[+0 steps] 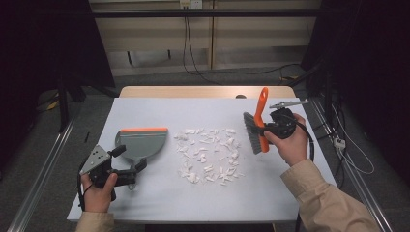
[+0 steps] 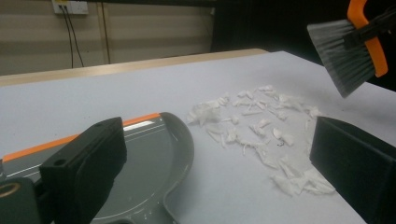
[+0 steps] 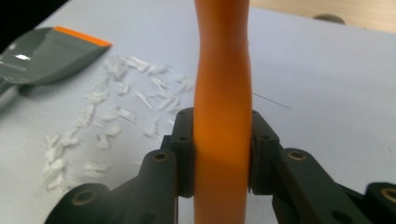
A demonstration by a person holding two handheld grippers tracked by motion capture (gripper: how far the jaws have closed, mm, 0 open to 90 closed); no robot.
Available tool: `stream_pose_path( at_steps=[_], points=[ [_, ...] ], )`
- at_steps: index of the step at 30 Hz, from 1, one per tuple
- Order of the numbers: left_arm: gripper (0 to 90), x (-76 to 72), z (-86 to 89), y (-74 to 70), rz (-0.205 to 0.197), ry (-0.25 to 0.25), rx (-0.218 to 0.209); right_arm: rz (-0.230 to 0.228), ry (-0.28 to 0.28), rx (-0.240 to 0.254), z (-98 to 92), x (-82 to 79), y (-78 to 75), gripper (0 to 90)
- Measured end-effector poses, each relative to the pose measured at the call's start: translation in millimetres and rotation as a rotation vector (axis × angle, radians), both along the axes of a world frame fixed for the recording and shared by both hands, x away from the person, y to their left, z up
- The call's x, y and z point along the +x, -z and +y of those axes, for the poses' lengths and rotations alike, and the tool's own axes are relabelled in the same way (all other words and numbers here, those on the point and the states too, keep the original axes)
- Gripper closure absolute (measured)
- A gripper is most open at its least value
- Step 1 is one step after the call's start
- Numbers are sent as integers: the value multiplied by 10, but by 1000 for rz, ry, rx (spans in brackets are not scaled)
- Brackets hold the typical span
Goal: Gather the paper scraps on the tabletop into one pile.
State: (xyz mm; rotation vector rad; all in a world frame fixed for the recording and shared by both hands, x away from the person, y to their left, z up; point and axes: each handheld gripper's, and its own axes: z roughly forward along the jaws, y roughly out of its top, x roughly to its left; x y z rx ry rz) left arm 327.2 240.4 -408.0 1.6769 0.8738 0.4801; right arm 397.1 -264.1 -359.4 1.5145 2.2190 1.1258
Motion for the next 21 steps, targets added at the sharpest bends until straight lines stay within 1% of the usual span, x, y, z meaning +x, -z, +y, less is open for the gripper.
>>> stream_pose_path(
  at_steps=[1, 4, 5, 6, 8, 9, 10, 11, 14, 15, 18, 21],
  points=[
    [36, 5, 0, 6, -6, 2, -1, 15, 5, -11, -19, 7, 24, 700],
    [37, 15, -16, 36, 5, 6, 0, 48, 16, -37, -65, 29, 106, 700],
    [38, 20, -20, 47, 6, 11, 3, 56, 20, -43, -73, 38, 133, 700],
    [38, 23, -26, 59, 11, 11, -2, 61, 23, -56, -79, 48, 158, 700],
    [39, 34, -33, 84, 14, 13, 3, 72, 31, -86, -83, 76, 206, 700],
    [39, 38, -42, 96, 20, 15, -7, 86, 35, -90, -86, 92, 227, 701],
    [39, 45, -42, 103, 18, 19, -7, 91, 43, -87, -89, 109, 252, 702],
    [39, 50, -40, 105, 17, 21, -4, 91, 49, -82, -92, 127, 274, 704],
    [39, 54, -37, 119, 18, 25, -24, 87, 59, -88, -72, 179, 319, 708],
    [39, 56, -34, 124, 18, 25, -24, 86, 62, -90, -58, 195, 332, 709],
    [39, 65, -23, 132, 24, 20, -31, 77, 65, -113, -16, 231, 363, 711],
    [39, 67, -31, 130, 24, 26, -29, 65, 65, -132, 17, 264, 404, 711]
  ],
)
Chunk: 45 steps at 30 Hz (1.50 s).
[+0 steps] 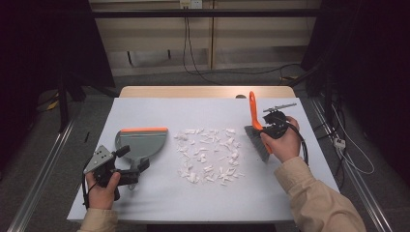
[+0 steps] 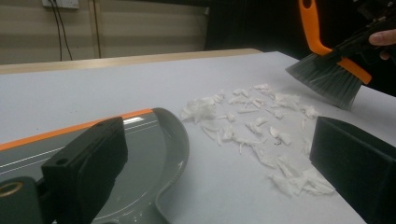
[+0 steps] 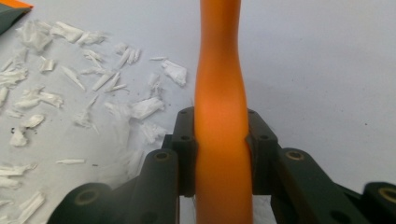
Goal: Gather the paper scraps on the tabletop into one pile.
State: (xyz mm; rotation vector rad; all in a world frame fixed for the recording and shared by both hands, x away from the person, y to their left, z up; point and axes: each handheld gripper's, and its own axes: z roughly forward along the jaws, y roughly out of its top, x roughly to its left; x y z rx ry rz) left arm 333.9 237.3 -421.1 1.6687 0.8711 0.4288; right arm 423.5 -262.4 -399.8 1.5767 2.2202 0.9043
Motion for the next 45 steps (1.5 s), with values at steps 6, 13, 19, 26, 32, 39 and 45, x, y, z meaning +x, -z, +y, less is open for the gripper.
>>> stream_pose_path(
  at_steps=[6, 13, 19, 26, 32, 39, 45],
  points=[
    [40, 6, 12, 8, 1, -6, 1, 2, -3, -42, 62, 60, 106, 710],
    [41, -2, 3, 11, 2, -5, 4, -11, 7, -47, 67, 80, 189, 710],
    [41, -4, 14, 15, 0, -10, 7, -24, -33, -50, 89, 52, 198, 678],
    [41, -7, 18, 14, -1, -14, 9, -106, -77, -89, 78, -50, 135, 642],
    [42, -7, 9, 13, -1, -12, 10, -114, -78, -13, -15, -153, 116, 648],
    [42, -5, 10, 16, 2, -12, 14, -81, -56, -17, -10, -231, 153, 645],
    [42, -8, 21, 11, 2, -16, 11, -111, -21, -29, 31, -243, 227, 708]
  ],
)
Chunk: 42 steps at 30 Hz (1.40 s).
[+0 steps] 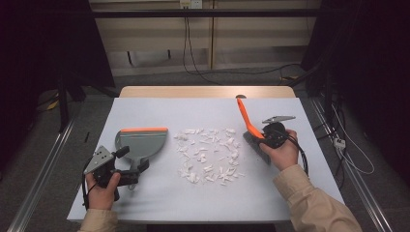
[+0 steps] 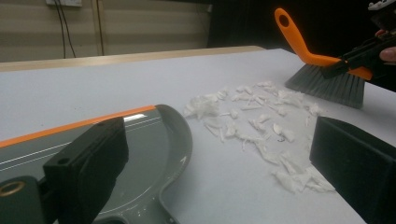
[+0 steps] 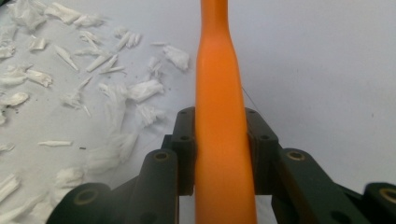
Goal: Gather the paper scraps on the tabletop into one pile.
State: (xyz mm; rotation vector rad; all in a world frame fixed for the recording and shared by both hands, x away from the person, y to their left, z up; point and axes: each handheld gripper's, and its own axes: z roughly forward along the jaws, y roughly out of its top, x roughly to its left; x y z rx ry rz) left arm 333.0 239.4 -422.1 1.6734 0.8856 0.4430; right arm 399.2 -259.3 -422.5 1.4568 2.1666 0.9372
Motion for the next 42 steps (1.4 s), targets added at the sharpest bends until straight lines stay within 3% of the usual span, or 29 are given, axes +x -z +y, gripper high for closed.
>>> stream_pose_path(
  at_steps=[7, 11, 18, 23, 32, 37, 42],
  points=[
    [42, -3, 14, 0, 3, 0, -2, 6, 26, 17, -51, 0, -13, 711],
    [42, -2, 19, -3, 1, -3, -5, -19, 34, 52, -111, 38, -36, 712],
    [42, 2, 22, 5, 5, -6, -9, -72, 30, 47, -99, 204, -114, 712],
    [42, -4, 23, 6, 6, -6, -12, -113, 10, 20, -27, 396, -119, 713],
    [42, 0, 31, 23, 14, -18, -19, -139, -29, -4, 94, 716, -45, 712],
    [43, 10, 13, 46, 20, -15, -17, -206, -30, -46, 183, 806, 6, 713],
    [43, 15, 6, 57, 29, -10, -15, -179, -61, -80, 261, 878, 91, 712]
  ],
)
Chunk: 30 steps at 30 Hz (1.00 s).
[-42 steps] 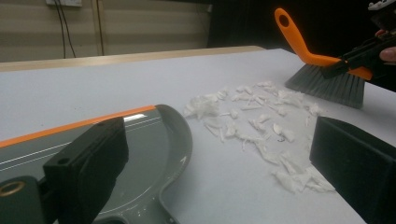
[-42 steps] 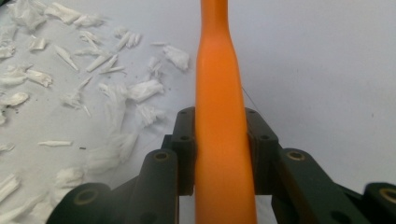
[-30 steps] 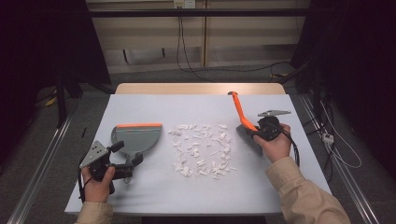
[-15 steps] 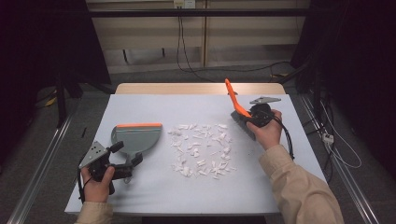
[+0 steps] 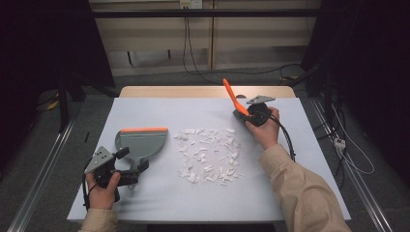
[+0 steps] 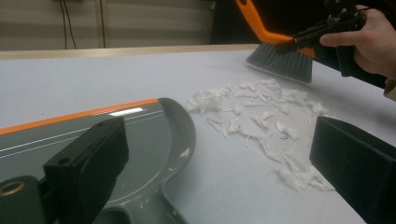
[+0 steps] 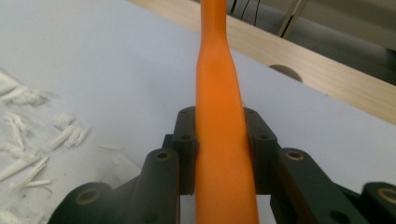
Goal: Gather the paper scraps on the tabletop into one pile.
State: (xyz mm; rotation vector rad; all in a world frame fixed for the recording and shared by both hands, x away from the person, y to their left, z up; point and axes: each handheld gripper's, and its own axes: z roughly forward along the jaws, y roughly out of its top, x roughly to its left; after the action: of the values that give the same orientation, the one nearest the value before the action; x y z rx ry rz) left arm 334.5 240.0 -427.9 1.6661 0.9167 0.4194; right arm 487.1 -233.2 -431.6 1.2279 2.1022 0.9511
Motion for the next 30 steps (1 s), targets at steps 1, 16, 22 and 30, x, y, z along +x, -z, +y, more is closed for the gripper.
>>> stream_pose_path(
  at_steps=[1, 16, 22, 30],
  points=[
    [43, -2, -3, -2, 0, -1, -5, 1, -11, -15, 26, -1, 21, 712],
    [43, 8, -18, 13, 3, 2, 5, 0, -231, -57, 260, -182, 40, 708],
    [44, 8, -19, 15, 3, 4, 14, 8, -294, -44, 322, -281, 29, 707],
    [44, 10, -19, 16, 2, 5, 27, 28, -368, -12, 408, -457, 2, 708]
  ],
)
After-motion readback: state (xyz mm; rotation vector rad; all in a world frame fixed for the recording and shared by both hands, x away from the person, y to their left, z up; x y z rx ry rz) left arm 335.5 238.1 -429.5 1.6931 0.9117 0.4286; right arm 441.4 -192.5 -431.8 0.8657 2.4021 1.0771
